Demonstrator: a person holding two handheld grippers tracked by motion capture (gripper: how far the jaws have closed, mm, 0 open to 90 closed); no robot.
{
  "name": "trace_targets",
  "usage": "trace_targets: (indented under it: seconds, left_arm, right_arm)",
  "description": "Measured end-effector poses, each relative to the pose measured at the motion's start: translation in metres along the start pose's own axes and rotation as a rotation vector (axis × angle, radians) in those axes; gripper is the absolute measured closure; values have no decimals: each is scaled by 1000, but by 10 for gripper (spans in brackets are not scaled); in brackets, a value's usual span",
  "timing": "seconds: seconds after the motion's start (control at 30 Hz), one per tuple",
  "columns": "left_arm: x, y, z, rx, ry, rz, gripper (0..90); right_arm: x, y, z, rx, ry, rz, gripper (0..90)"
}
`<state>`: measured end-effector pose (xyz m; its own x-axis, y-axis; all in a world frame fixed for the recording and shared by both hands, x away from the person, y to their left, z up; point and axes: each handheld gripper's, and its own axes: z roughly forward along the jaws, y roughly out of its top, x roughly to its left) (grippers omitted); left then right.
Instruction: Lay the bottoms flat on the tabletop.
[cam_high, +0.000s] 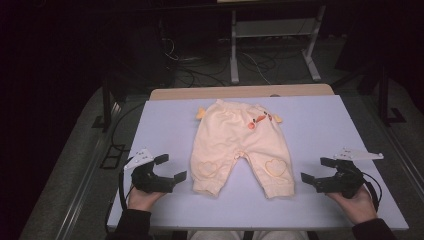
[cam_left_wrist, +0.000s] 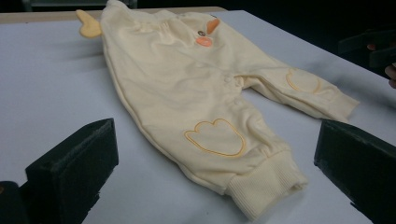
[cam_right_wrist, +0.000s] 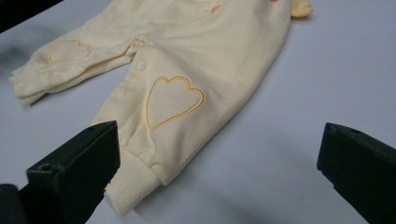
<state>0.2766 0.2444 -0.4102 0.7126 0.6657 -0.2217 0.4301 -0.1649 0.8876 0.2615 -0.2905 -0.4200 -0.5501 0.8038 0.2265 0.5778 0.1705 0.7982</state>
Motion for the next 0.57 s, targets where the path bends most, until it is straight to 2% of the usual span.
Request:
trace_targets:
  seconds: [0.17, 0.33, 0.57]
  left_arm:
    - [-1, -3, 0, 10, -8, 1, 0]
    - [-2, -3, 2, 23, -22, 6, 0]
    - [-4, -3, 6, 35, -33, 15, 0]
  right_arm:
    - [-2, -11, -5, -64, 0, 7, 0]
    - [-2, -13, -2, -44, -4, -2, 0]
    - [-6, -12, -2, -50, -2, 0, 0]
